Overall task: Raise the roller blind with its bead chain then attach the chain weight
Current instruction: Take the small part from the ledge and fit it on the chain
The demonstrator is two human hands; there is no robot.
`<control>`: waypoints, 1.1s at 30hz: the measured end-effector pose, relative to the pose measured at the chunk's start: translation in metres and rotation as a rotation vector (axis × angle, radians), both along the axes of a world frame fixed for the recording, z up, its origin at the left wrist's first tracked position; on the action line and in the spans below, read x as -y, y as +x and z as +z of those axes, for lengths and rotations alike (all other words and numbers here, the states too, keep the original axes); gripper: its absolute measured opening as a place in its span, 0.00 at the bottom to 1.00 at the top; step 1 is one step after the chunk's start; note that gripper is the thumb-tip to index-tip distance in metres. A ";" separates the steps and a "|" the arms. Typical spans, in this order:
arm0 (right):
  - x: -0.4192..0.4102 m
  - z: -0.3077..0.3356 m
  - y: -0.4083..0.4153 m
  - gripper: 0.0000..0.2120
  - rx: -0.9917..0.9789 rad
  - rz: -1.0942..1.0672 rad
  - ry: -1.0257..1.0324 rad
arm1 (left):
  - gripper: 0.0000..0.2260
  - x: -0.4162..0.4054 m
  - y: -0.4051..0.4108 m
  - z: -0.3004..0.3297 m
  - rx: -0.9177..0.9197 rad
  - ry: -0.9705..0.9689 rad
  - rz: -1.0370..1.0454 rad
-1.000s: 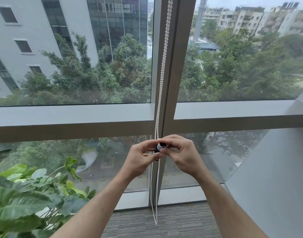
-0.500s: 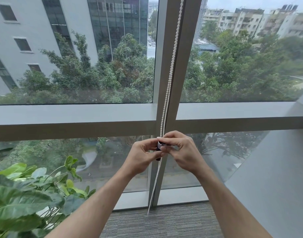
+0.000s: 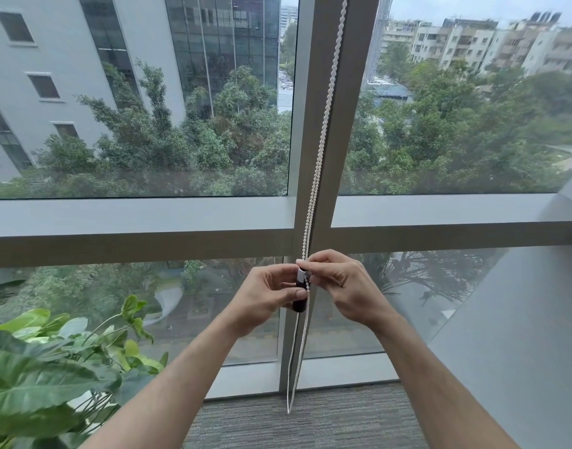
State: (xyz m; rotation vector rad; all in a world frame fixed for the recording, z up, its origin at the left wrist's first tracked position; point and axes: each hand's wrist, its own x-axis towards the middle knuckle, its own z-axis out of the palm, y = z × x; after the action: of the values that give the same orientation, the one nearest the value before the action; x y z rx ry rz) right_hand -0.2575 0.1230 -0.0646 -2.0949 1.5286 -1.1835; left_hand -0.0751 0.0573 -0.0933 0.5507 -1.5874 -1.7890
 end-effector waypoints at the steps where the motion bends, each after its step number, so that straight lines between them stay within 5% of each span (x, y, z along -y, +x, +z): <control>1: 0.000 0.000 0.000 0.15 0.007 0.002 -0.005 | 0.15 -0.001 0.000 0.001 0.008 -0.002 -0.003; 33: 0.005 0.014 -0.003 0.09 0.143 0.050 0.134 | 0.14 -0.008 0.007 0.013 0.046 0.013 0.008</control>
State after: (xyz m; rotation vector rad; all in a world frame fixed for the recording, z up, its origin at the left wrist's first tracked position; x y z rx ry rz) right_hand -0.2601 0.1183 -0.0510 -1.9086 1.4413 -1.1523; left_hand -0.0679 0.0655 -0.0800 0.6074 -1.6036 -1.7936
